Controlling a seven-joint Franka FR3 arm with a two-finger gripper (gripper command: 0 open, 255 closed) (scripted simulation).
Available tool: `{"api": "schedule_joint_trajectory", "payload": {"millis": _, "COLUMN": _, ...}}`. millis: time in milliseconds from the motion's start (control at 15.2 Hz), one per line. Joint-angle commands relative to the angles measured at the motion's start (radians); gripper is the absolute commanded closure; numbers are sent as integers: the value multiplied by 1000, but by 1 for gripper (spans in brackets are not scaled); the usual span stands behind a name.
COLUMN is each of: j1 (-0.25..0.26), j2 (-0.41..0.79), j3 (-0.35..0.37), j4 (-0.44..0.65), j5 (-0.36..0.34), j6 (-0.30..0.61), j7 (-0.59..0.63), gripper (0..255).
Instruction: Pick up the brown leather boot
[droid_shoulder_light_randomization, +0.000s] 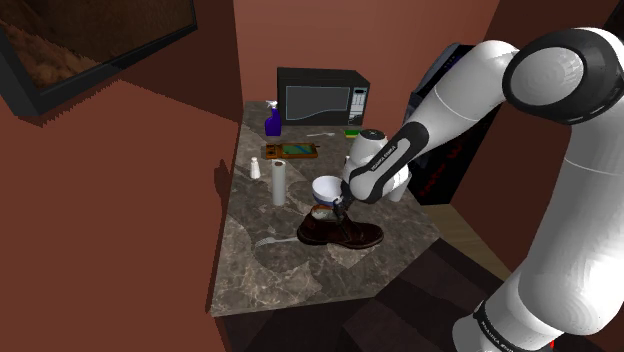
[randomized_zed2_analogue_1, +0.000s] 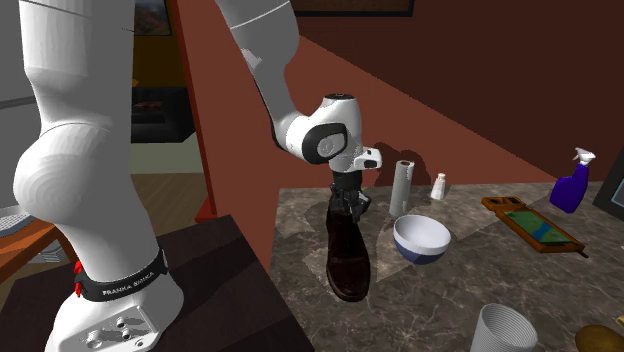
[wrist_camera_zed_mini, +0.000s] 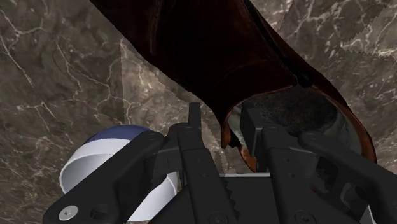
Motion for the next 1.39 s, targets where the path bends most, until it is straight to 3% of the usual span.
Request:
{"api": "schedule_joint_trajectory", "payload": {"millis": 0, "j1": 0, "j2": 1, "j3": 0, "j4": 0, "j5": 0, "j6": 2, "j7": 0, "gripper": 255}}
{"api": "schedule_joint_trajectory", "payload": {"millis": 462, "j1": 0, "j2": 0, "j3": 0, "j4": 0, "j5": 0, "j6": 0, "j7": 0, "gripper": 255}}
{"api": "schedule_joint_trajectory", "payload": {"millis": 1320, "j1": -9, "j2": -174, "j3": 15, "j4": -2, "j5": 27, "j6": -171, "j7": -23, "gripper": 255}}
